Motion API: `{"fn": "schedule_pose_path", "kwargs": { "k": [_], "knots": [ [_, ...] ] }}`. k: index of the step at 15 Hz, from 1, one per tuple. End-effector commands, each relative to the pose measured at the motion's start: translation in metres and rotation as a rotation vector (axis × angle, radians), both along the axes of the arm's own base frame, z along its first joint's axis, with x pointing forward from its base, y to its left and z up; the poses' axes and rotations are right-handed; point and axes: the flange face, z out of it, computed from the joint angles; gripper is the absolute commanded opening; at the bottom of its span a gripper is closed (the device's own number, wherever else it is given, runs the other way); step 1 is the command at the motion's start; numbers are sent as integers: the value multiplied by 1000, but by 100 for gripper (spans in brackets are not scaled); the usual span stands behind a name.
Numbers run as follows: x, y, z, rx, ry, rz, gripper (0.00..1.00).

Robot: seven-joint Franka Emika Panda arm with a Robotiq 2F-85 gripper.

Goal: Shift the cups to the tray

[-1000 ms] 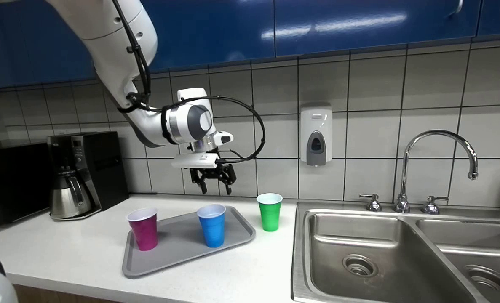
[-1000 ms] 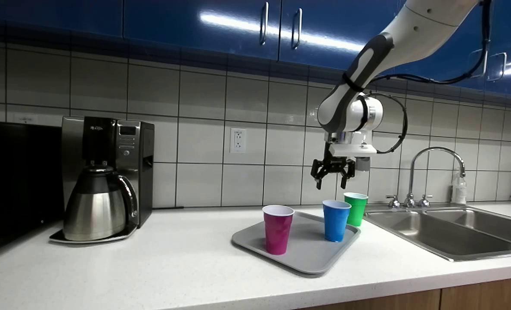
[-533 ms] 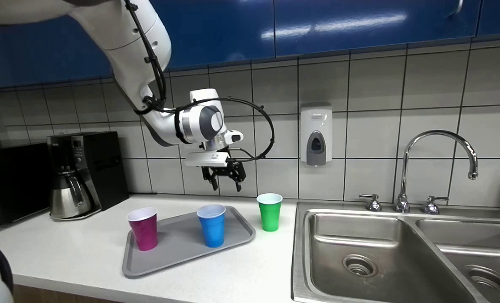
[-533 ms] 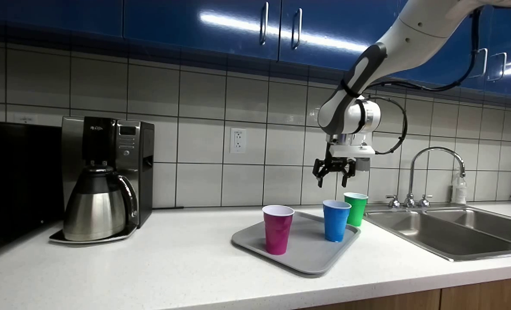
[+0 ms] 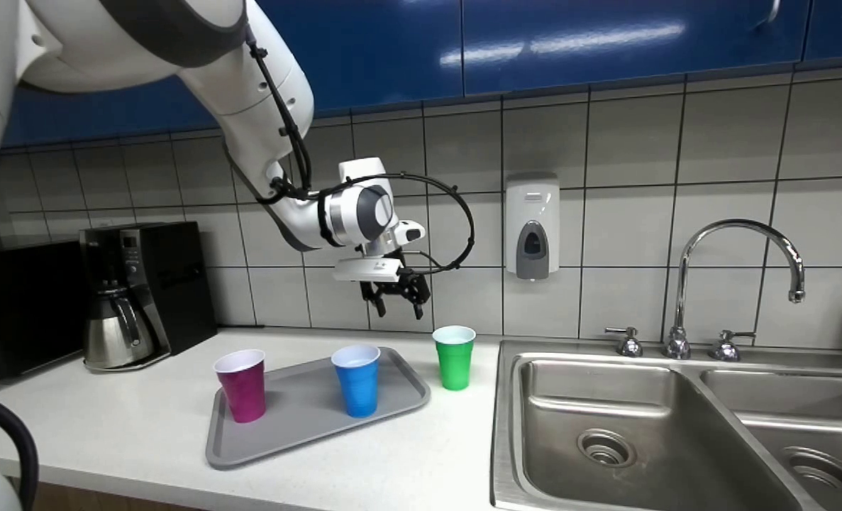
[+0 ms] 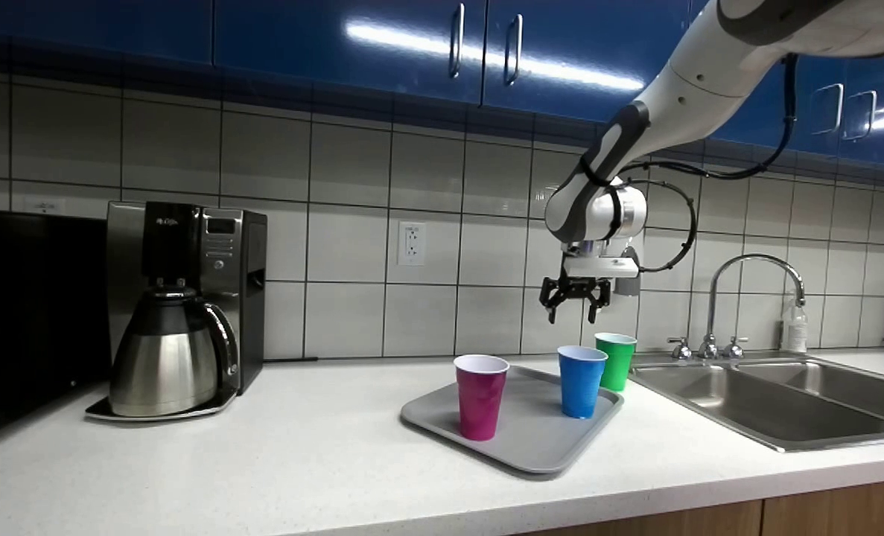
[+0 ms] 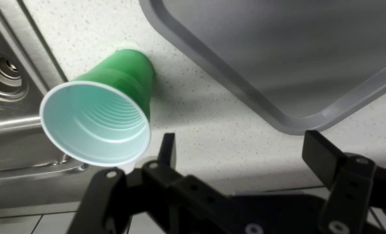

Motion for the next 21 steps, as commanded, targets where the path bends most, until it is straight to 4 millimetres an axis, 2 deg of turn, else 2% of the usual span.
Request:
{"fn": "schedule_pose_path", "kwargs": {
  "k": [1, 6, 11, 21],
  "knots": [
    [25, -15, -1, 4, -7, -74, 100],
    [44, -32, -10, 11, -19, -170, 100],
    [54, -38, -16, 23, -25, -224, 100],
    [50, -58, -9, 9, -14, -298, 100]
  ]
}}
